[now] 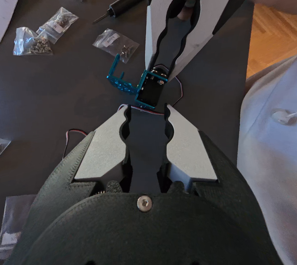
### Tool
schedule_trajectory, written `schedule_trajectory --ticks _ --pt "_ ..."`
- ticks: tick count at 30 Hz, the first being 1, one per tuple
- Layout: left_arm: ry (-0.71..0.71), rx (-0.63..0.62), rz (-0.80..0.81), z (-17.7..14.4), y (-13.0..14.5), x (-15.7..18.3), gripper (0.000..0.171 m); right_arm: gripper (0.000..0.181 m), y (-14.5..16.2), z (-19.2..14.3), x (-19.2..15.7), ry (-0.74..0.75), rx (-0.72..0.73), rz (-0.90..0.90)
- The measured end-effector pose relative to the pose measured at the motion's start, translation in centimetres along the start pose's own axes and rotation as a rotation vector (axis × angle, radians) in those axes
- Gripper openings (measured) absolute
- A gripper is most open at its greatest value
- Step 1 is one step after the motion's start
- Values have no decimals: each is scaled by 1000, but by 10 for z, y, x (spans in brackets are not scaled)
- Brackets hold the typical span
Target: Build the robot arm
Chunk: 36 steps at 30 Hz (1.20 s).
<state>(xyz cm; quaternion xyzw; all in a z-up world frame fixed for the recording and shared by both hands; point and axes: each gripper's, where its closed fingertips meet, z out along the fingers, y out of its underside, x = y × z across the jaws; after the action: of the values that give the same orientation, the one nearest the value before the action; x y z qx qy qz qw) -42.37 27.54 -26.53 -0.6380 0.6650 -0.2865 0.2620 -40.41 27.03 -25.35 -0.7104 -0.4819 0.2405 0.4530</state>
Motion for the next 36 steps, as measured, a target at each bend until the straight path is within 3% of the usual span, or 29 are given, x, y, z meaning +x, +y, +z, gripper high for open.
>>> schedule_trajectory --ticks 4,18,36 --pt "1 3 107 4 -3 1 28 19 0 -1 -2 -25 20 -26" --pt "29 -21 114 6 -7 0 28 19 3 -2 1 -70 15 -28" --pt "77 95 66 2 -6 4 27 20 4 -3 0 -119 32 -17"
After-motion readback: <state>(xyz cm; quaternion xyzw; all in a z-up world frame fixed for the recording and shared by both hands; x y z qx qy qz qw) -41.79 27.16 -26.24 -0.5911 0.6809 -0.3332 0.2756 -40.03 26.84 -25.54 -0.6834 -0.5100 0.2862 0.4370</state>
